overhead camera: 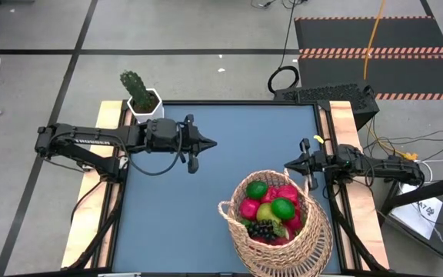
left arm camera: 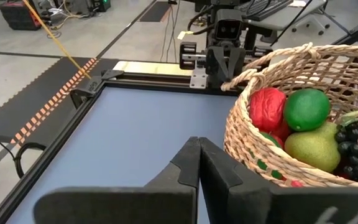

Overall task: Build produce basket
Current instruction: Return to Home Position

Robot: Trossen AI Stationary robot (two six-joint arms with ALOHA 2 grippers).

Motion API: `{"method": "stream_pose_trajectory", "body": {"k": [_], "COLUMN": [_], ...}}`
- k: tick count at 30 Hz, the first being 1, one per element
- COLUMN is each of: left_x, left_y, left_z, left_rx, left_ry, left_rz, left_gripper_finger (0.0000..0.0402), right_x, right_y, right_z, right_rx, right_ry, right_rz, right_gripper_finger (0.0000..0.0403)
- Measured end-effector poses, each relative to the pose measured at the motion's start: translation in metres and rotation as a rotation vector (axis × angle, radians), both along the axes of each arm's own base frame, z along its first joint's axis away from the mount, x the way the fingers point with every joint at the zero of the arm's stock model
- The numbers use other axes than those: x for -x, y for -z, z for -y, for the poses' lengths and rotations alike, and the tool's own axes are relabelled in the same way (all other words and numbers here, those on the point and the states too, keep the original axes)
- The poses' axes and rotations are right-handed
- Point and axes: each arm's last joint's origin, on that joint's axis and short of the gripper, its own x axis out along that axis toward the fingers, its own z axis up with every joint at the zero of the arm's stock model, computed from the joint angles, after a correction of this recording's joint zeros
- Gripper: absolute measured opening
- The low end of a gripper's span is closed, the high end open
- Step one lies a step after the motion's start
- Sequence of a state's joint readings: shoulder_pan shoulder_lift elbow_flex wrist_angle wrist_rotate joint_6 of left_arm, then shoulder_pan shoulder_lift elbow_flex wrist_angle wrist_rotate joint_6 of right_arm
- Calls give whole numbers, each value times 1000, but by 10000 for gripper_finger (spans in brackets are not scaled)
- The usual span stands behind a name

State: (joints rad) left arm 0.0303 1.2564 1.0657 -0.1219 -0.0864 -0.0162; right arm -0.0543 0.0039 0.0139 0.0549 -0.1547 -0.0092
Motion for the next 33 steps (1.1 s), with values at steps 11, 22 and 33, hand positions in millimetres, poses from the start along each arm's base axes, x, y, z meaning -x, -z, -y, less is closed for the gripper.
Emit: {"method": "stream_pose_trajectory", "body": {"k": [11, 22, 33], "left_x": [0, 1, 32], "left_y": [0, 49, 72], "left_z": [0, 2, 5], "left_rx": [-25, 48, 20], "left_ry": [9, 34, 74], "left_rz": [-3, 88, 156], "left_gripper_finger": [3, 3, 4], "right_x": [-1, -2, -2], "right_y": [3, 4, 3], "right_z": [1, 1, 1], "right_rx": [7, 1, 0], "right_ry": [25, 25, 25], "right_rz": [-35, -45, -41], "right_gripper_finger": [0, 0, 0]}}
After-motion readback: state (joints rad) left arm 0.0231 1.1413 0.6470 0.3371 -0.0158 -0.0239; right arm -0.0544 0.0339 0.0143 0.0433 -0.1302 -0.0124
